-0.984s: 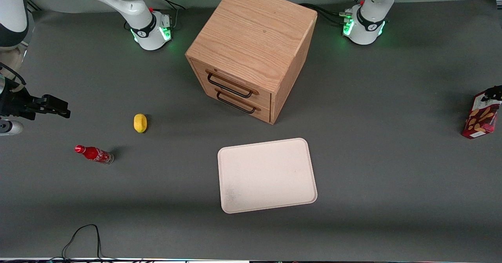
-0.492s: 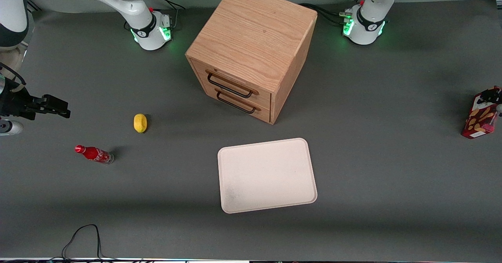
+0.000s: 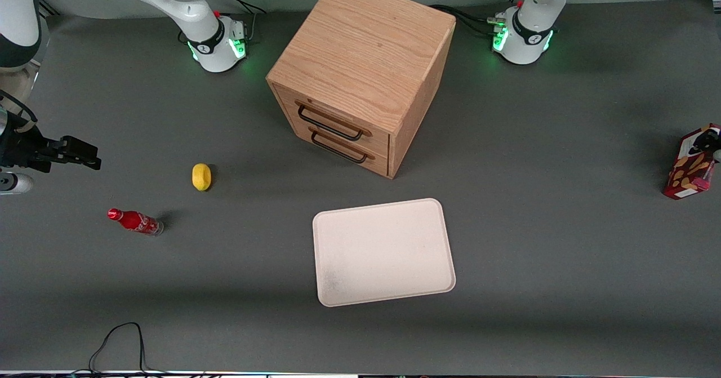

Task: Place red cookie box on tray
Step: 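Lift the held cookie box up off the table with the left gripper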

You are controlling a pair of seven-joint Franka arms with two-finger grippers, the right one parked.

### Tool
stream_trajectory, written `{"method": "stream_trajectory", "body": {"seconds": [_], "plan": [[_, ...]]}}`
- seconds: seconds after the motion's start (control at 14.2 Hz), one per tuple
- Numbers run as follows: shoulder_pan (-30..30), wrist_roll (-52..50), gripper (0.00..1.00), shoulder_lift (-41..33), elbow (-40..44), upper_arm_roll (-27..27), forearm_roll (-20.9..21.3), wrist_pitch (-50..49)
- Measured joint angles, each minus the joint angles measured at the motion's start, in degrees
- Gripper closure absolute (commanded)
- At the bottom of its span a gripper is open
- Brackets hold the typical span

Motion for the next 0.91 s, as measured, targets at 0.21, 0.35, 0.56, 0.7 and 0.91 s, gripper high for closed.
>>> {"method": "stream_trajectory", "body": {"seconds": [0.21,0.35,0.56,0.7,0.91], "plan": [[0.0,0.3,1.00,0.0,0.0,0.0,0.0,0.1],[0.0,0.5,1.00,0.0,0.0,0.0,0.0,0.1],[0.0,0.5,1.00,0.0,0.1,-0.1,0.0,0.0],[-0.1,0.5,1.00,-0.7,0.4,-0.1,0.0,-1.5],[-1.1,0.1,1.00,-5.7,2.3,-0.2,-0.1,-10.2]]}}
